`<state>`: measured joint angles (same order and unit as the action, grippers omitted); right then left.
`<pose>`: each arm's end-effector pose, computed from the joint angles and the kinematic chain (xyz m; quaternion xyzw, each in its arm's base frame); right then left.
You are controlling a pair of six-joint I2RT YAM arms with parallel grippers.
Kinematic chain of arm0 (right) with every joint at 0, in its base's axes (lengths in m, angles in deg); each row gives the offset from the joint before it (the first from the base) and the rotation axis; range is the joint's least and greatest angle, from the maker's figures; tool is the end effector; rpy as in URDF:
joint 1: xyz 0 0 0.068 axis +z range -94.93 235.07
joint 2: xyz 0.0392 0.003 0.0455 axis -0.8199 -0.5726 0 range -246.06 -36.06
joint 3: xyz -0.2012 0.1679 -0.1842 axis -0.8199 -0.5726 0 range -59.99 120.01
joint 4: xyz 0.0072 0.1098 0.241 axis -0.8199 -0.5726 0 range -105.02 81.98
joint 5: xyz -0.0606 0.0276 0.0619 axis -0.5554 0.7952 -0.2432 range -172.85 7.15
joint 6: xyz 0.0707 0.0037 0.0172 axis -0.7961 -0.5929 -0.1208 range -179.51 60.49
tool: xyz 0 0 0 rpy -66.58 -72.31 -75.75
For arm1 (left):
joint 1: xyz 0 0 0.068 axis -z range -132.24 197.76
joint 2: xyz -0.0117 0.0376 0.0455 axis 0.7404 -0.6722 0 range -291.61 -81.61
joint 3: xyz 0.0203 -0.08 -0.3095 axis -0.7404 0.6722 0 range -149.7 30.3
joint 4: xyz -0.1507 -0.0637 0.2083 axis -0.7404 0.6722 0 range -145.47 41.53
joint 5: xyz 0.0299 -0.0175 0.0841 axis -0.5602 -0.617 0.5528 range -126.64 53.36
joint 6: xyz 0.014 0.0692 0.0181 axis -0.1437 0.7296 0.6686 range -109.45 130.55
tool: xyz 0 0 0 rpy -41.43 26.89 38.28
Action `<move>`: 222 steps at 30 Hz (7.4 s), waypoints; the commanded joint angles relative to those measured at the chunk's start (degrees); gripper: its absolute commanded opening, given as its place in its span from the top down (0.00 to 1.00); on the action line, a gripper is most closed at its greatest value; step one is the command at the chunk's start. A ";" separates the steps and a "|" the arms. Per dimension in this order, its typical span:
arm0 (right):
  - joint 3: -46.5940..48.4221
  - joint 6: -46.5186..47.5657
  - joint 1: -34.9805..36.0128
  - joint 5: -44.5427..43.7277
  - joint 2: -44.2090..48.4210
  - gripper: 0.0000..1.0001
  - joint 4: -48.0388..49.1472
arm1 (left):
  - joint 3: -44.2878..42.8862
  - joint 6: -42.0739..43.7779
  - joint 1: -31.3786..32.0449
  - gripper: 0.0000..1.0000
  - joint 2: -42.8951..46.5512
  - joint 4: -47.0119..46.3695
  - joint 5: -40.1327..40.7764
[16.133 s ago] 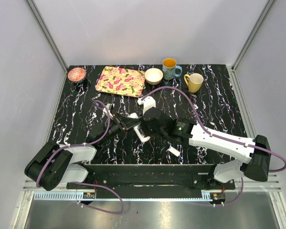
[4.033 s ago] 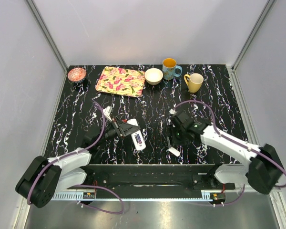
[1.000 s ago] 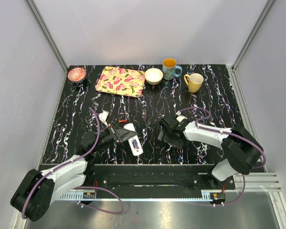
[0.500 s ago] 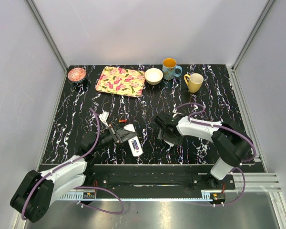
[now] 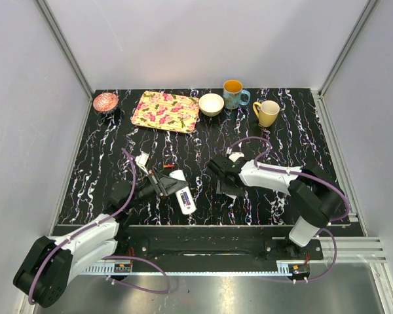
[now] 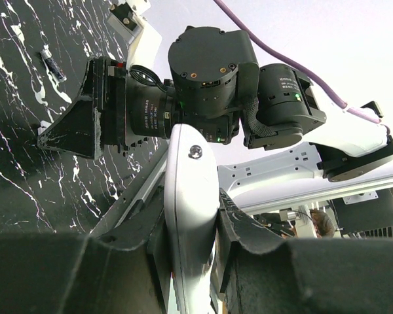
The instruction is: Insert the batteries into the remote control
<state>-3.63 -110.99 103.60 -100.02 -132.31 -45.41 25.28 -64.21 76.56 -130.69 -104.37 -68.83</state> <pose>0.2203 0.2222 0.1824 0.0419 0.9819 -0.0114 0.1841 0.1249 -0.1055 0.2306 -0.0660 0.6782 -0.6719 0.2904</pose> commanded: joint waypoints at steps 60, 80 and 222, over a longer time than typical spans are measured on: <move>7.81 2.43 -0.54 -4.19 -7.56 0.04 4.24 | 0.01 3.57 -0.32 1.00 14.01 11.99 2.30; -2.39 11.14 -2.57 4.95 -4.21 0.32 13.65 | -0.17 4.36 -0.32 1.00 9.79 10.50 2.65; 1.22 7.17 -1.60 4.95 -5.36 0.43 4.34 | 1.33 5.42 -0.32 1.00 15.77 15.16 2.74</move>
<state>2.49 -110.44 102.18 -96.78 -138.23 -37.63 27.18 -59.36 76.49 -114.74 -85.55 -66.38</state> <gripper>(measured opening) 0.598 0.300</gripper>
